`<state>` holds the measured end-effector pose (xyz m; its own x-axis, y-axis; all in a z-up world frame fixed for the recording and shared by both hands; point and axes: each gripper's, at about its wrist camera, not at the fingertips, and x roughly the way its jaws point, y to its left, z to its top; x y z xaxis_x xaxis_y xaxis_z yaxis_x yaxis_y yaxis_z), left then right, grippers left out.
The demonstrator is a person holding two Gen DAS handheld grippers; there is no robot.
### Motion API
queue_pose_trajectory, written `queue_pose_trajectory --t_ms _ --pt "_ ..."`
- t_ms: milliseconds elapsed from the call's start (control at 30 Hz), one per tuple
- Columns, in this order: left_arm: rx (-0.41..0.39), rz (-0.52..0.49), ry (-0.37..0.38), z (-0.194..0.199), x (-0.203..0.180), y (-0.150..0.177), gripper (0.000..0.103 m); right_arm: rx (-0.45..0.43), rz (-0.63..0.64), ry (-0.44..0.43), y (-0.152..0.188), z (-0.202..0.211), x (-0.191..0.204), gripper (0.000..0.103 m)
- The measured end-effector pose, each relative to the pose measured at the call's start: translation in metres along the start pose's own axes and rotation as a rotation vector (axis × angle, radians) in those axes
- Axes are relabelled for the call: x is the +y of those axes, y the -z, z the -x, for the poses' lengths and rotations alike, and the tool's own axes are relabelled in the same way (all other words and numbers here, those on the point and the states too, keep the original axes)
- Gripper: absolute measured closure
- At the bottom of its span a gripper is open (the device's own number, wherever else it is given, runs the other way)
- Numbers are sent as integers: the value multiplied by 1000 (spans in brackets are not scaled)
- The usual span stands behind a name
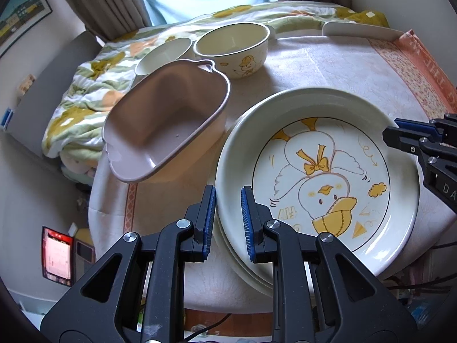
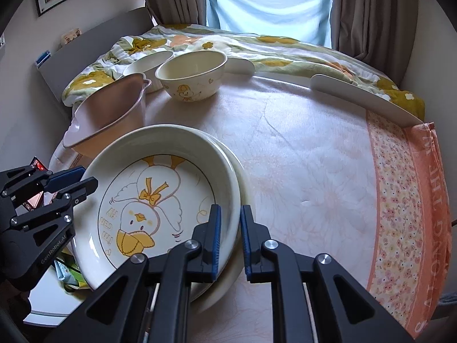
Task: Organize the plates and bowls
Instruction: 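Lower the small duck plate onto the plate stack and open the right gripper, then move the open right gripper to the rim of the pink basin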
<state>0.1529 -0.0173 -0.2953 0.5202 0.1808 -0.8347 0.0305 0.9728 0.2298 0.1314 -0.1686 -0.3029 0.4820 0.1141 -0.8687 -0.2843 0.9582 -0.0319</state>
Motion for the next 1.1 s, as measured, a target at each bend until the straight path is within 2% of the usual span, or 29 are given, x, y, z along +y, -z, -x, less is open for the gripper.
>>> queue_pose_trajectory --t_ms 233,333,433,467,533,567,600,633,667,700,767,867,1000,1100 --pt "8 44 31 3 6 -2 87 -3 -14 -10 -1 4 -2 91" --pt "-6 81 49 16 12 -7 87 -27 -27 -27 -5 15 -4 91" --pt "-17 118 32 33 22 -12 86 -29 -32 -54 -13 27 -5 91" --pt "-15 136 35 38 26 -14 86 -31 -29 -65 -17 31 -6 88" --pt "-17 200 57 47 38 -16 86 -56 -20 -77 -24 42 -9 63" --pt "-15 221 54 50 43 -16 82 -68 -16 -91 -28 48 -10 28" --pt "-8 252 45 54 49 -17 76 -79 -14 -110 -32 52 -12 2" --pt "-6 274 42 56 55 -17 52 -92 -13 -134 -38 57 -15 0" --pt "-10 300 47 60 60 -16 12 -107 -10 -150 -42 60 -17 0" --pt "-26 336 54 64 69 -16 0 -127 -5 -160 -48 63 -19 0" --pt "-60 400 61 71 86 -13 0 -169 18 -183 -60 68 -21 0" --pt "-11 455 67 62 108 -14 0 -182 49 -214 -81 69 -17 0" --pt "-11 555 133 50 142 -7 0 -35 100 -225 -111 51 6 0" --pt "-8 600 153 39 163 -3 1 -21 111 -205 -126 33 25 0"
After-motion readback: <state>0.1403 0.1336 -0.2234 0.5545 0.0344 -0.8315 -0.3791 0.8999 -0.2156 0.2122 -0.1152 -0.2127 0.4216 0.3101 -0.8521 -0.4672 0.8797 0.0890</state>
